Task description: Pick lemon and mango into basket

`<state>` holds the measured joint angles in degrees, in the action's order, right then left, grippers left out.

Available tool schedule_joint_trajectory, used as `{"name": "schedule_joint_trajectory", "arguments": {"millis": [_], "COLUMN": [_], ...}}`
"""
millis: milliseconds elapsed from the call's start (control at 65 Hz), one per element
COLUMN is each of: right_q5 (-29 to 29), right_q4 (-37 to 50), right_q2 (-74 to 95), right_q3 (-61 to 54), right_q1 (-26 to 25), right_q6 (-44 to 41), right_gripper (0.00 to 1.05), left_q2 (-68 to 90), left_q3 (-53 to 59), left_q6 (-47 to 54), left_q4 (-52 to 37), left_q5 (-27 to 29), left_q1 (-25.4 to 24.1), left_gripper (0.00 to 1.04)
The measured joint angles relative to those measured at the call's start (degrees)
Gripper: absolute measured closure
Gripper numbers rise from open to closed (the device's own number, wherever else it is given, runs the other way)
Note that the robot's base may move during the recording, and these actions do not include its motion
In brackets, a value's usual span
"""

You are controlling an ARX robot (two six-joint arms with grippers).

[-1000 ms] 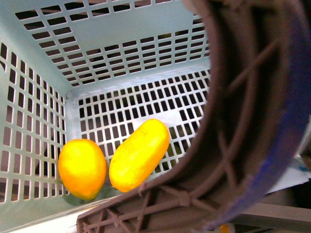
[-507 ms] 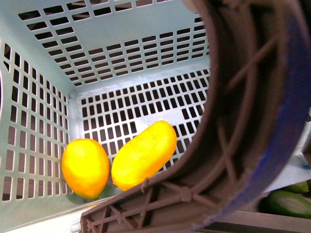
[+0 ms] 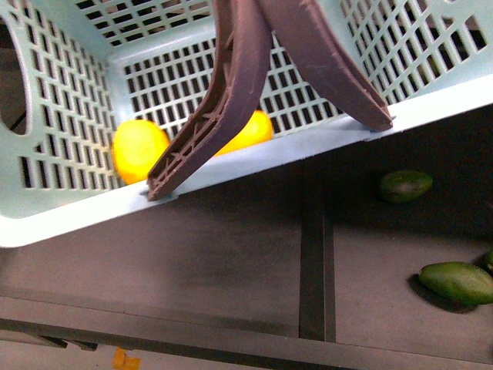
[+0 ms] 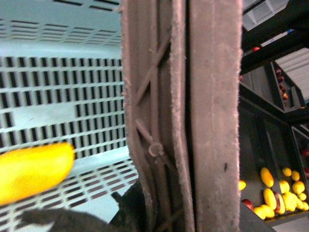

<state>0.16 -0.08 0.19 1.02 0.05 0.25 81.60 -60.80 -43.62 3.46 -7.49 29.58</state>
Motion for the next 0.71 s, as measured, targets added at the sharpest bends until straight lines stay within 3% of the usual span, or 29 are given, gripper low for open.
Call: {"name": "schedule_joint_trajectory", "arguments": {"millis": [138,200,292,415,507,707], "right_q5": [-0.04,-0.02,-0.02,-0.04,-0.02,-0.04], "right_q4": [0.0,0.0,0.0,0.0,0.0,0.0], "right_q2": [0.02,0.02,0.02,0.02,0.02,0.02], "right_q3": [0.0,0.0,0.0,0.0,0.0,0.0], "right_q1": [0.0,0.02,0.0,0.0,0.0,0.0], "right_q6": [0.0,0.0,0.0,0.0,0.0,0.0], "right_gripper": [0.09,0.09,0.09,0.09,0.09,0.09], "left_q2": [4.13,8.02,19.41,29.92,37.05,45.44], "left_q3": [-0.76,-1.22,-7.74,-20.57,-30.58,-38.97], "left_q6": [4.37,3.67,-0.96,-6.69,-13.99,-28.76], "left_q4": [3.5,2.49,-2.47,-3.41,-0.72,4.39], "left_q5": [-5.77,-5.81,-1.16,3.39,5.81,9.62], "left_q1": [-4.55,-7.13,-12.61,-15.85,-16.37,-16.63], "left_gripper": [0.9,0.9,0.9,0.9,0.9,0.9]}}
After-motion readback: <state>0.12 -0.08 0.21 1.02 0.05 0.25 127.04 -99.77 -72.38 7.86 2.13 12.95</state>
